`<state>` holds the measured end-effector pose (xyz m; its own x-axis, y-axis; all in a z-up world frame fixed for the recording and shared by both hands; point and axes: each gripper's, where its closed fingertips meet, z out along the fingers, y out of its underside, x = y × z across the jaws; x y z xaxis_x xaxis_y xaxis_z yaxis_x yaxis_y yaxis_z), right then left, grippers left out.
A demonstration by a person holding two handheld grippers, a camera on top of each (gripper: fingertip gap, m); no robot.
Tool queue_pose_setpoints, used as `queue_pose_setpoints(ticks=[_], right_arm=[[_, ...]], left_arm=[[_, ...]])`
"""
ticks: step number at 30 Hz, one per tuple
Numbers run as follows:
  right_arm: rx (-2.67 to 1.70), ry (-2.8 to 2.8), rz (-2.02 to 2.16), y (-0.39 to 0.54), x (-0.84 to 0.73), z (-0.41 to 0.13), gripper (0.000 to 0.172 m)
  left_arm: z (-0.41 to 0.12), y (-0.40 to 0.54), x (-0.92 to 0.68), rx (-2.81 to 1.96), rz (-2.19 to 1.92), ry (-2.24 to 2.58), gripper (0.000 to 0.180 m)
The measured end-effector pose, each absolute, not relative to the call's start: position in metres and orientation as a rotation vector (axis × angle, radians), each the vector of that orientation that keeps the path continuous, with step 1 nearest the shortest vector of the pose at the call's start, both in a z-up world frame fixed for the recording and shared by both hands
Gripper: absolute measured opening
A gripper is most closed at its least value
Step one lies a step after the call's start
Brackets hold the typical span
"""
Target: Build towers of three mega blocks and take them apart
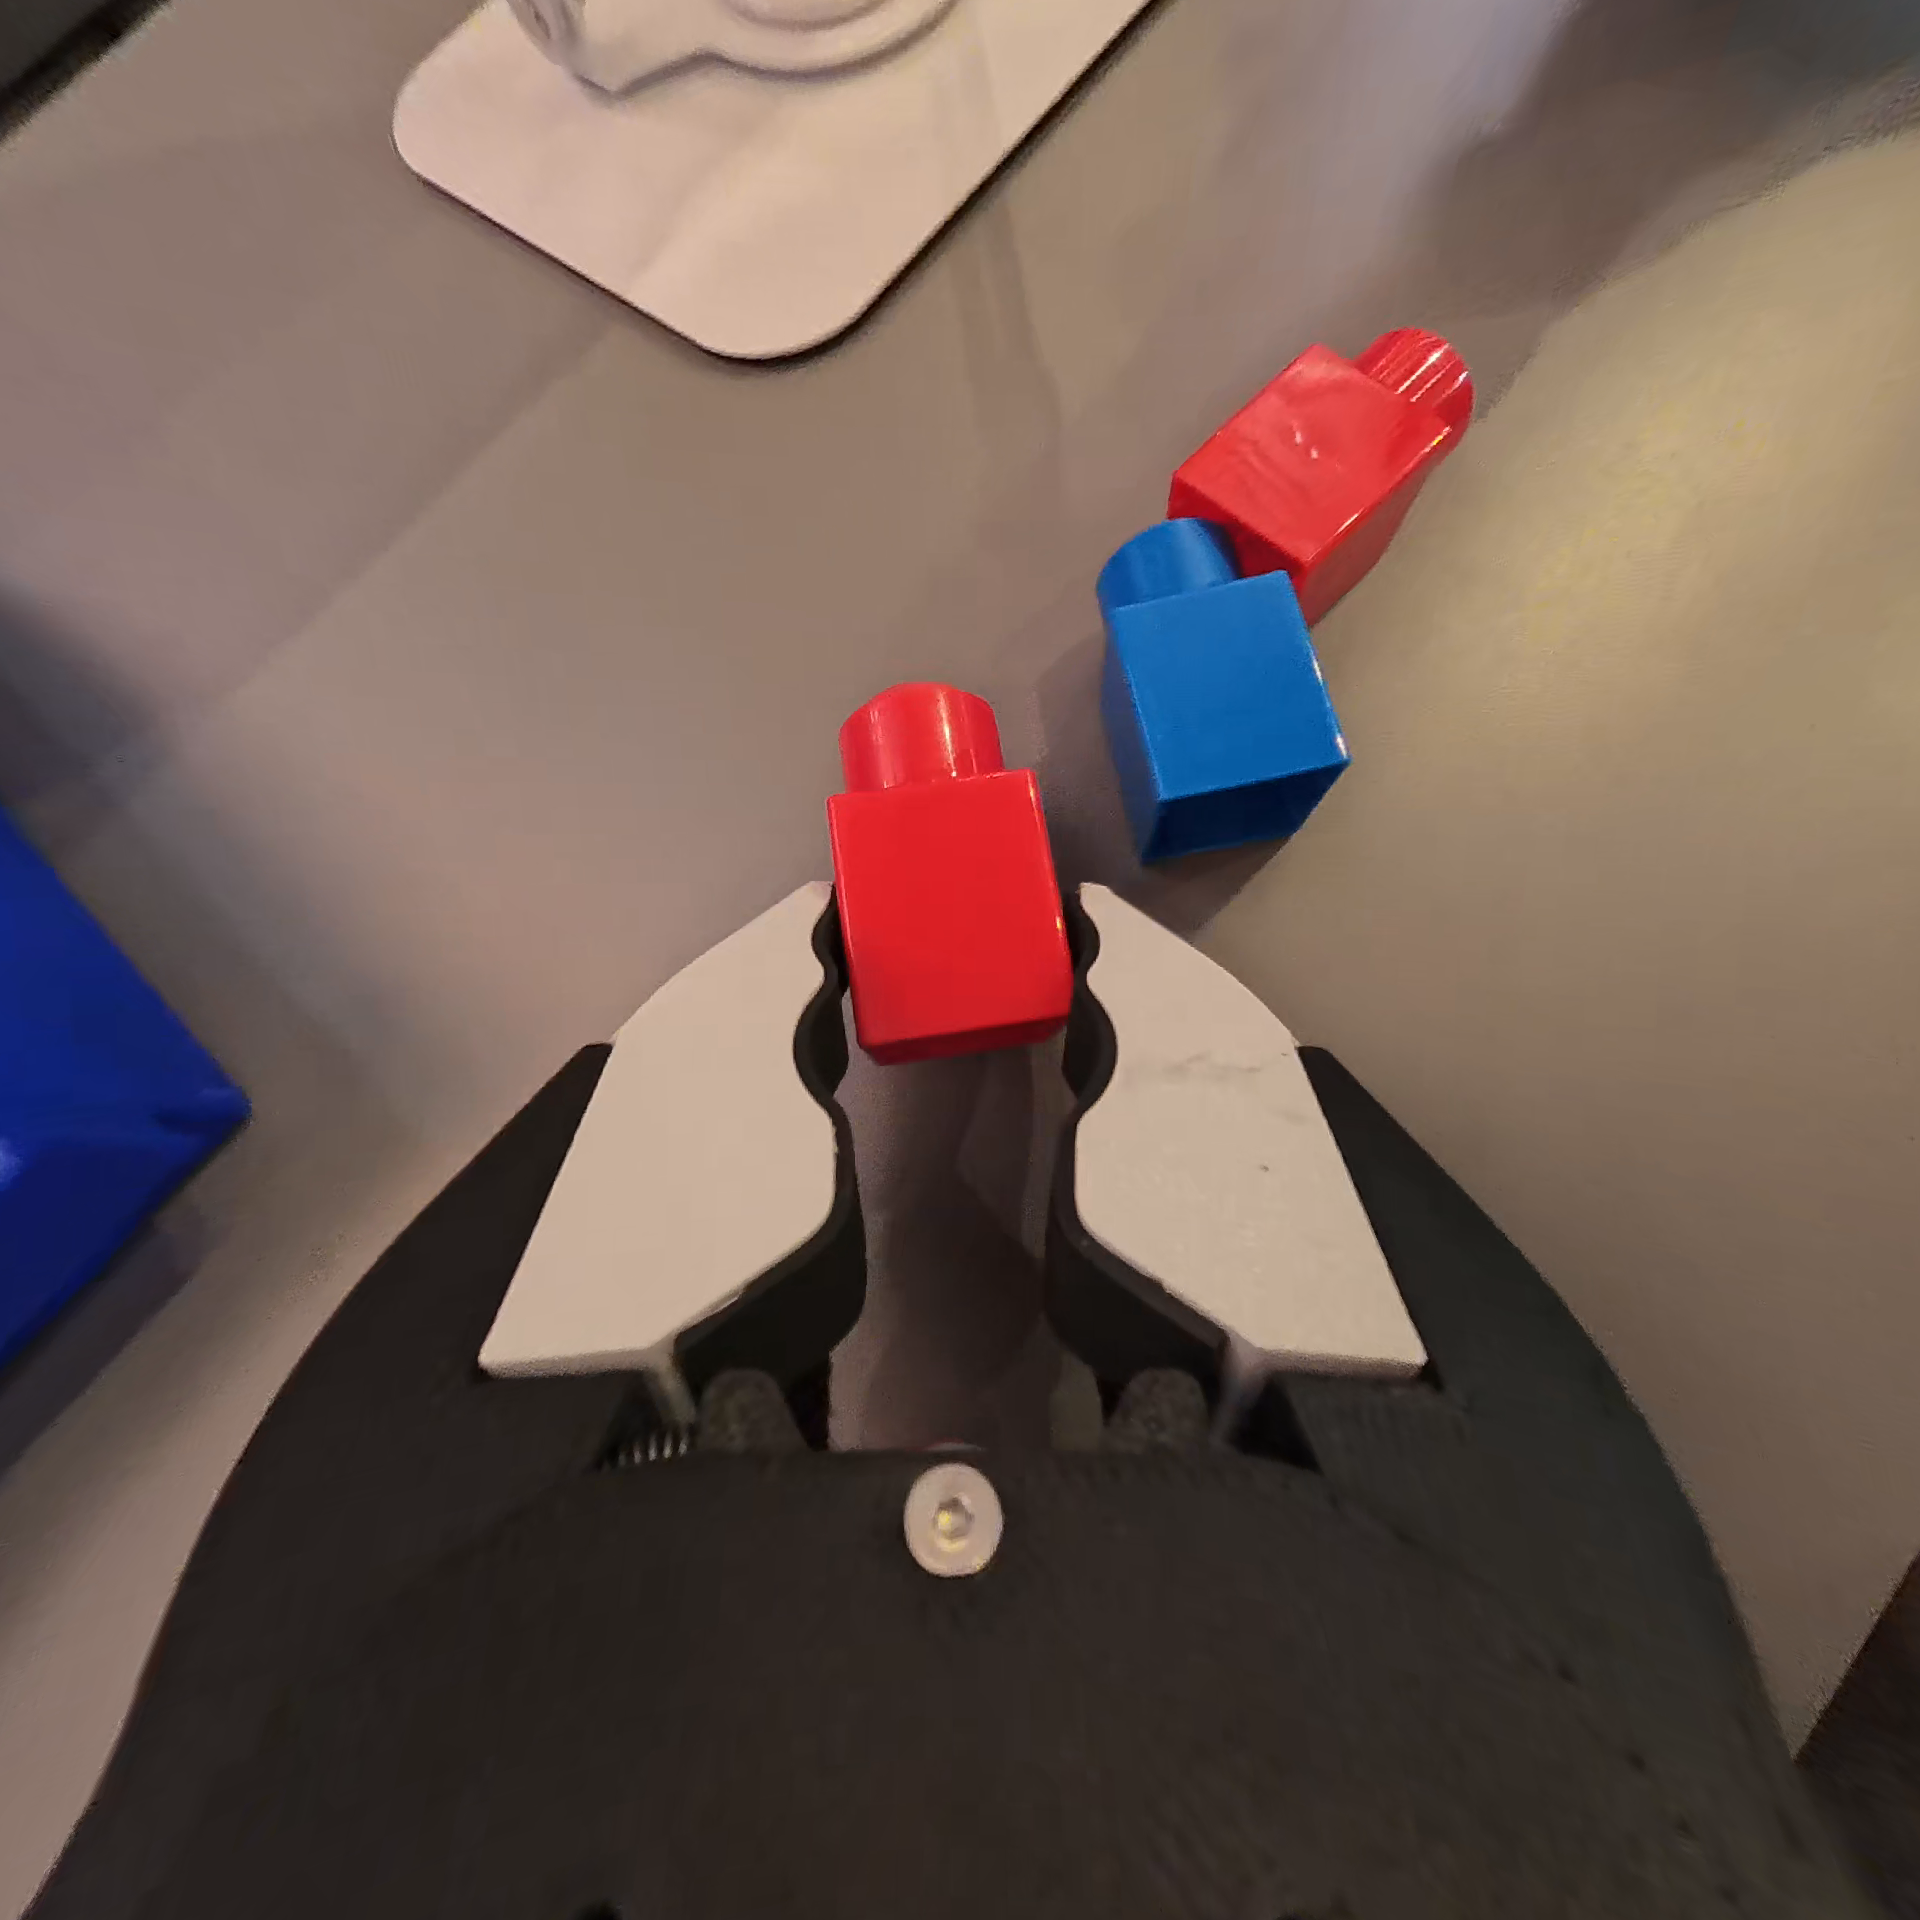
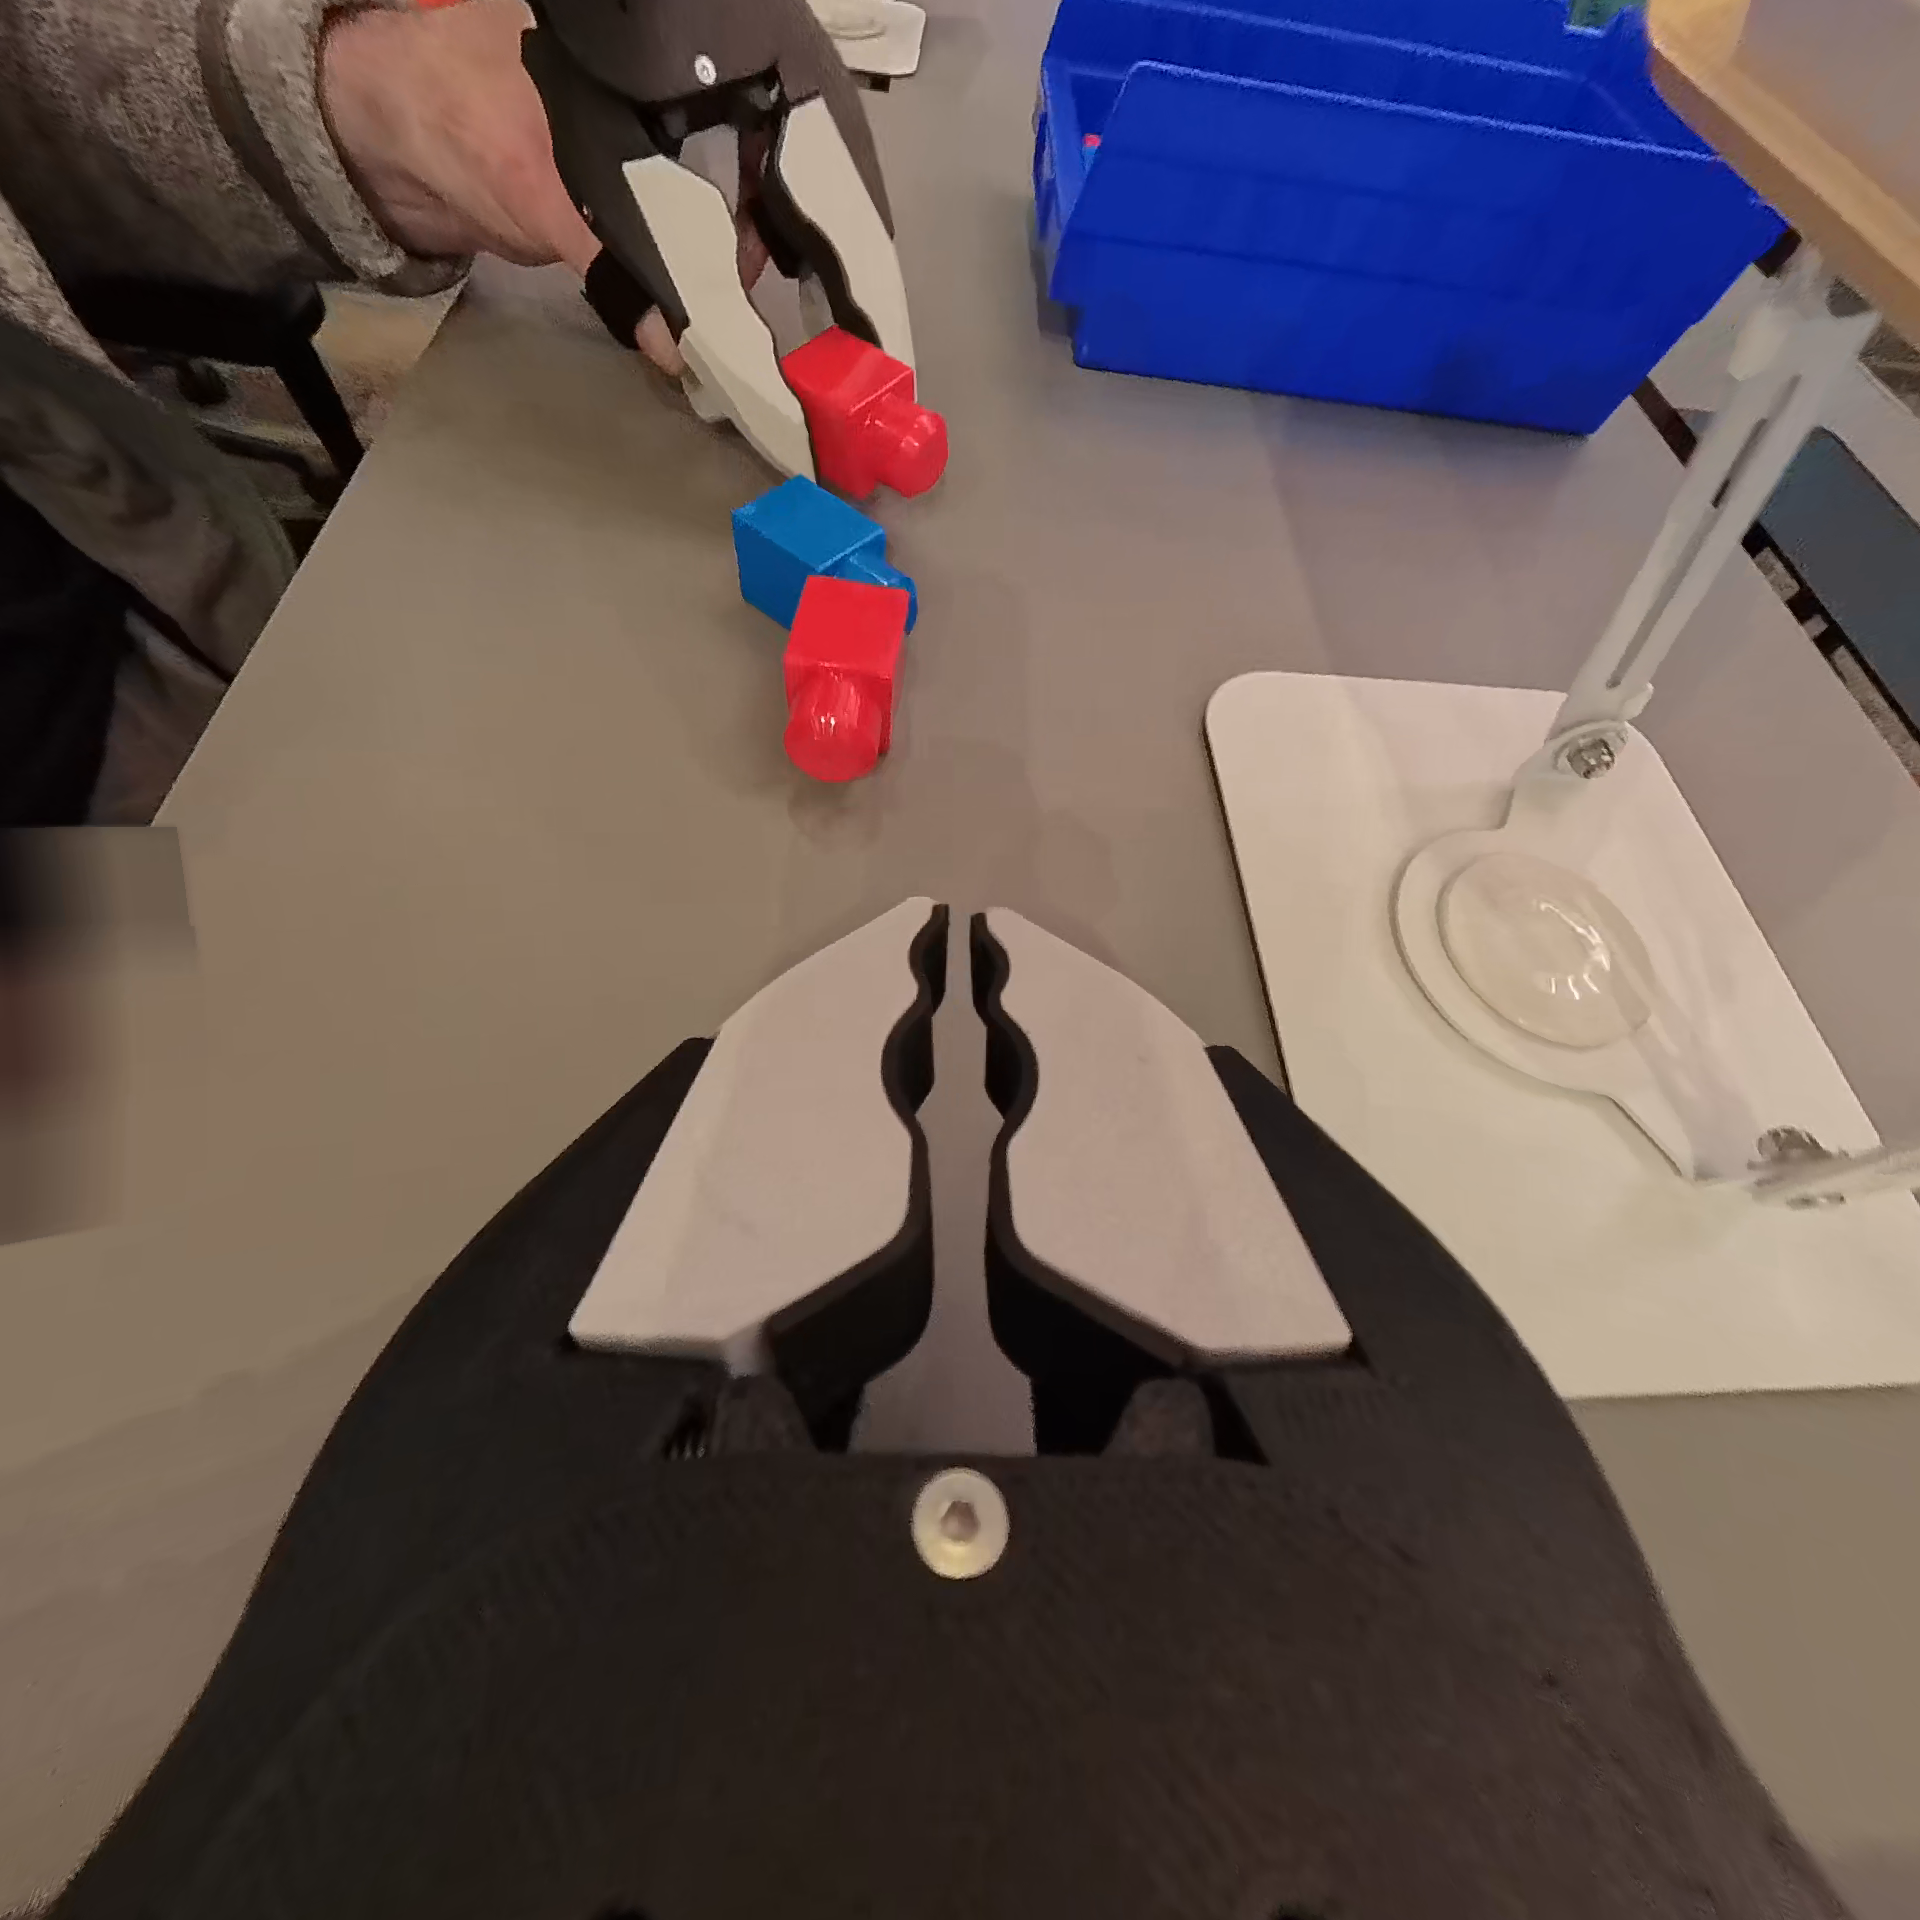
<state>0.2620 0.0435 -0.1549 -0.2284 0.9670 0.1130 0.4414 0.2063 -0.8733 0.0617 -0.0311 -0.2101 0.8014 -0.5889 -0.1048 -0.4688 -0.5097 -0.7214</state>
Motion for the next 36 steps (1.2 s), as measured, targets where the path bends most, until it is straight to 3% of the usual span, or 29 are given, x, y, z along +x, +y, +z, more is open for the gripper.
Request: queue_pose_setpoints(ticks=[5, 14, 25, 29, 36], right_arm=[[-1.344, -1.799, 0.914, 0.025, 0.232, -0.160, 0.017], [-1.492, -1.803, 0.854, -0.010, 0.181, -0.188, 0.059], [-1.596, -1.855, 0.816, -0.012, 0.156, -0.216, 0.053], [-1.595, -1.876, 0.830, -0.013, 0.151, -0.217, 0.037], [-1.550, -1.838, 0.872, -0.011, 0.151, -0.205, 0.037]], left_arm=[[-0.201, -0.029, 0.052, -2.121, -0.215, 0.826, 0.038], [-0.195, -0.025, 0.048, -2.038, -0.238, 0.974, 0.038], [-0.197, -0.021, 0.054, -1.999, -0.289, 1.046, 0.037], [-0.197, -0.019, 0.054, -1.998, -0.279, 1.054, 0.037], [-0.189, -0.015, 0.056, -1.965, -0.293, 1.052, 0.037]])
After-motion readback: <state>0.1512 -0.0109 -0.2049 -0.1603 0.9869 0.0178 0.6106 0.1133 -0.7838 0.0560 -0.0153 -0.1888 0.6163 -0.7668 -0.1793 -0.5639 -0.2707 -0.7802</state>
